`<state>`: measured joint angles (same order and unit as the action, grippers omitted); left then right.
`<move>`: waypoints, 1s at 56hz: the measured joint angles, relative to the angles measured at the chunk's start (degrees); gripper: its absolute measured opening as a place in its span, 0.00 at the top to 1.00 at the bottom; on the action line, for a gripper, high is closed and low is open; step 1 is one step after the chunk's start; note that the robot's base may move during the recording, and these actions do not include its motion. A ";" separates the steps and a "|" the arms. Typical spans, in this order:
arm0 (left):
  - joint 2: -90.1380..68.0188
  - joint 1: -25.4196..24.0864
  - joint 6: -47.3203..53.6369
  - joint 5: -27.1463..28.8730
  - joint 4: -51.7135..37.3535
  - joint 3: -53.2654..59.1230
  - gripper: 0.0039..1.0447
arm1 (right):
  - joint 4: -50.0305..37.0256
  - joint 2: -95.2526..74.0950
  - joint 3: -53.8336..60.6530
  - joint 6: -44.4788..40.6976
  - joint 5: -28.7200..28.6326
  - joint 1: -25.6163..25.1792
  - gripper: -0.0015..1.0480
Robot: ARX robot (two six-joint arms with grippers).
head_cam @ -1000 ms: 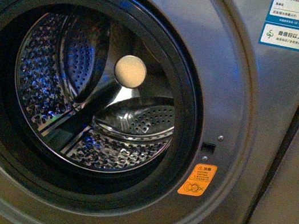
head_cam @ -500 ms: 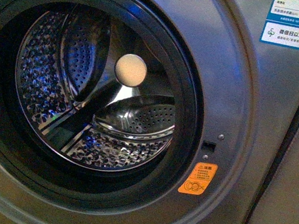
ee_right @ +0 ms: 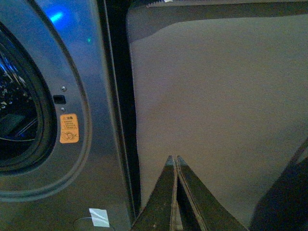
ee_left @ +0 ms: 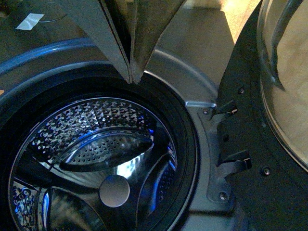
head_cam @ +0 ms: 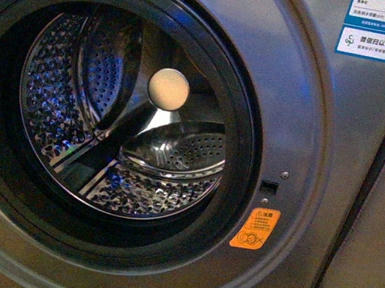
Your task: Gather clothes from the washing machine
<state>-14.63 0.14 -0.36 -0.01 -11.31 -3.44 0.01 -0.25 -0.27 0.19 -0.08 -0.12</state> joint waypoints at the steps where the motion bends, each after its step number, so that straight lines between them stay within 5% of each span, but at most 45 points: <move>1: 0.28 0.00 0.00 0.00 0.17 0.15 0.97 | 0.00 0.00 0.00 -0.02 0.00 0.00 0.98; 32: 14.29 -0.02 0.13 0.00 11.19 2.40 0.97 | 0.07 0.00 0.00 -0.11 0.02 0.00 0.97; 44: 14.32 -0.02 0.11 0.00 11.23 2.40 0.97 | 0.07 0.00 0.00 -0.09 0.02 0.00 0.61; 56: 14.34 -0.02 0.13 0.00 11.23 2.40 0.48 | 0.07 0.00 0.00 -0.09 0.00 0.00 0.12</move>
<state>-0.30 0.12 -0.23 -0.01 -0.08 -1.04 0.08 -0.25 -0.27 0.10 -0.08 -0.12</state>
